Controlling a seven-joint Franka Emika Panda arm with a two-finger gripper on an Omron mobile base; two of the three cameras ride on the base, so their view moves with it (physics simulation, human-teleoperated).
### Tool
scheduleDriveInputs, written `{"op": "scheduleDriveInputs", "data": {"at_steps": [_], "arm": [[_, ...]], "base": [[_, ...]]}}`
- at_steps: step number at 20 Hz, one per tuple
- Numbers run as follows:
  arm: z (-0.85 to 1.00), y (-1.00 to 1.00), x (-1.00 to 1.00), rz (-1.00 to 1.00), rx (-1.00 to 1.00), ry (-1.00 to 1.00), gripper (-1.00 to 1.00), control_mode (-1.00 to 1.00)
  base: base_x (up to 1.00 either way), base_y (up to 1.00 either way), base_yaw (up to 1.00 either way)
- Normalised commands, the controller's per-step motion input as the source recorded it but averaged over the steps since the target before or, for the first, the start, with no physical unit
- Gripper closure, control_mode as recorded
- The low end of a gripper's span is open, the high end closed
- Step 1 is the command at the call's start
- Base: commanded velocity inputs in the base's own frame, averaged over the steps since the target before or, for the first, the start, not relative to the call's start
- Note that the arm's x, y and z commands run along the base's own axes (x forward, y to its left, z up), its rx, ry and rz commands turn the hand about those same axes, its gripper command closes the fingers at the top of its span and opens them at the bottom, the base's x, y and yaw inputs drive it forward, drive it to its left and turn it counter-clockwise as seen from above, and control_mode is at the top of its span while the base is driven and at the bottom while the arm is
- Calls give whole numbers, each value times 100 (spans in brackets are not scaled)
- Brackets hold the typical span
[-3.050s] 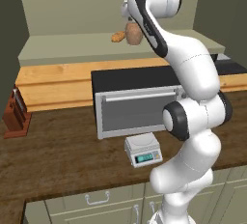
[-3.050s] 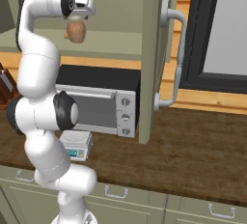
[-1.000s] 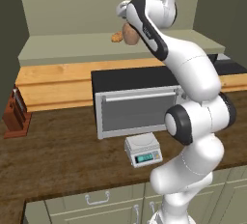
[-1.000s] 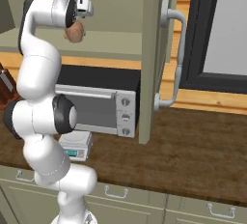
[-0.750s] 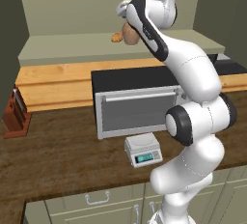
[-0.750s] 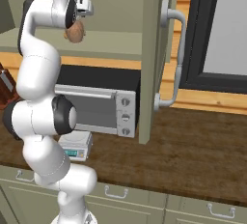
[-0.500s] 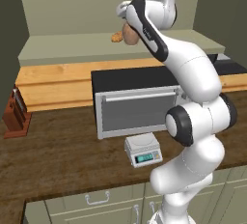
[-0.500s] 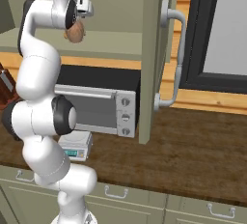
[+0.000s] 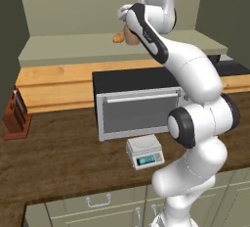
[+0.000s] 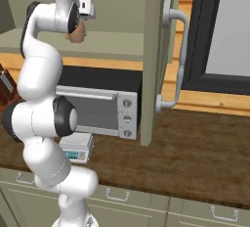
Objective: Pick the honey bottle and place it on the digital scale for weighing, and close the cabinet.
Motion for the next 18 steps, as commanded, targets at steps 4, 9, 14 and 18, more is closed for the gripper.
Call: {"op": "scheduleDriveInputs", "data": {"at_steps": [4, 9, 14, 18], "arm": [[0, 0, 26, 0, 0, -6, -100, -100], [0, 0, 4, 0, 0, 0, -100, -100], [-2, 0, 0, 0, 0, 0, -100, -100], [-11, 0, 0, 0, 0, 0, 100, -100]], "base": [[0, 0, 0], [0, 0, 0], [0, 0, 0], [0, 0, 0]]}}
